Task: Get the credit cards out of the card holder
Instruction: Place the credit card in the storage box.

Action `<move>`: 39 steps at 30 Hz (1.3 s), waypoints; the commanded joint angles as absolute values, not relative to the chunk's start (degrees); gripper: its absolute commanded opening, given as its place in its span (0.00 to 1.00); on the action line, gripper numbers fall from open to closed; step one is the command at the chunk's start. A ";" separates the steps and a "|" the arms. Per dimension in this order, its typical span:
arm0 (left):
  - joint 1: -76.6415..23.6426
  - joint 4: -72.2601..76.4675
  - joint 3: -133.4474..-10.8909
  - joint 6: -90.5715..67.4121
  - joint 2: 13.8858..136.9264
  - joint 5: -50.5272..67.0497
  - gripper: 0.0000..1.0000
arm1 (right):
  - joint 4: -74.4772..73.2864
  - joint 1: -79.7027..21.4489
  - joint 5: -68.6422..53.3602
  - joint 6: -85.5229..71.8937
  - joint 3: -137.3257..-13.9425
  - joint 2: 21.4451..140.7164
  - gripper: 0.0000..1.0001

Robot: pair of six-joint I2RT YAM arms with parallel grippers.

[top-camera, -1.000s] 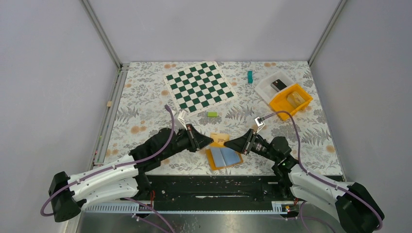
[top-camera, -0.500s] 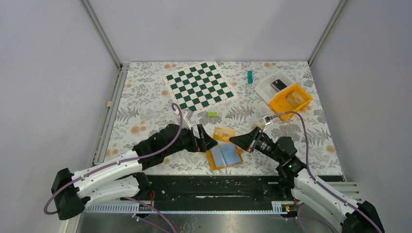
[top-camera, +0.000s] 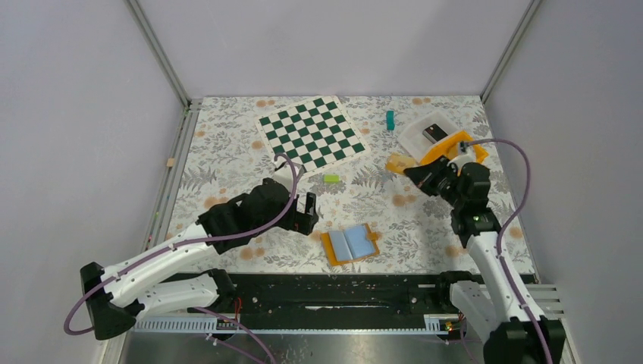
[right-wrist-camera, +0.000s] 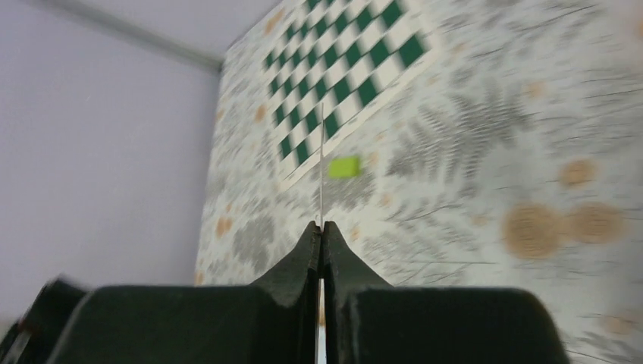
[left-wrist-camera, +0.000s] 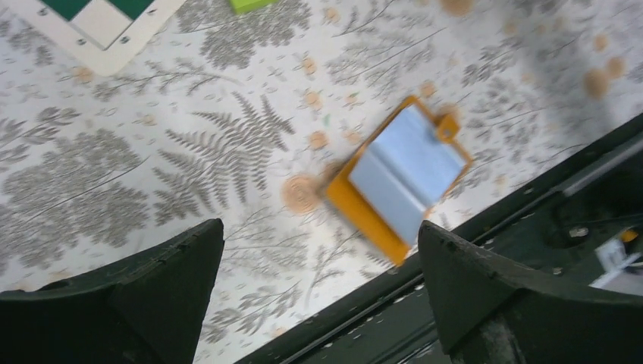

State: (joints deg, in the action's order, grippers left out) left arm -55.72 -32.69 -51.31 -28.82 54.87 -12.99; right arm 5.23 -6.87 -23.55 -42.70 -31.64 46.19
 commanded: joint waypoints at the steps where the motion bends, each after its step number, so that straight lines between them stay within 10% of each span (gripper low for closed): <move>1: -55.47 -38.53 -54.14 -22.27 53.34 -16.68 0.99 | 0.85 4.58 -24.69 -37.76 -36.30 52.20 0.00; 39: -55.46 -43.02 -49.53 -15.74 45.77 -21.27 0.99 | 8.13 29.09 -22.19 -41.97 -58.01 94.30 0.00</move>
State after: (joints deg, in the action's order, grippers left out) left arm -55.61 -44.12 -49.71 -16.45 46.61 -19.03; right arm 5.98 28.29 -20.67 -41.43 -54.85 92.62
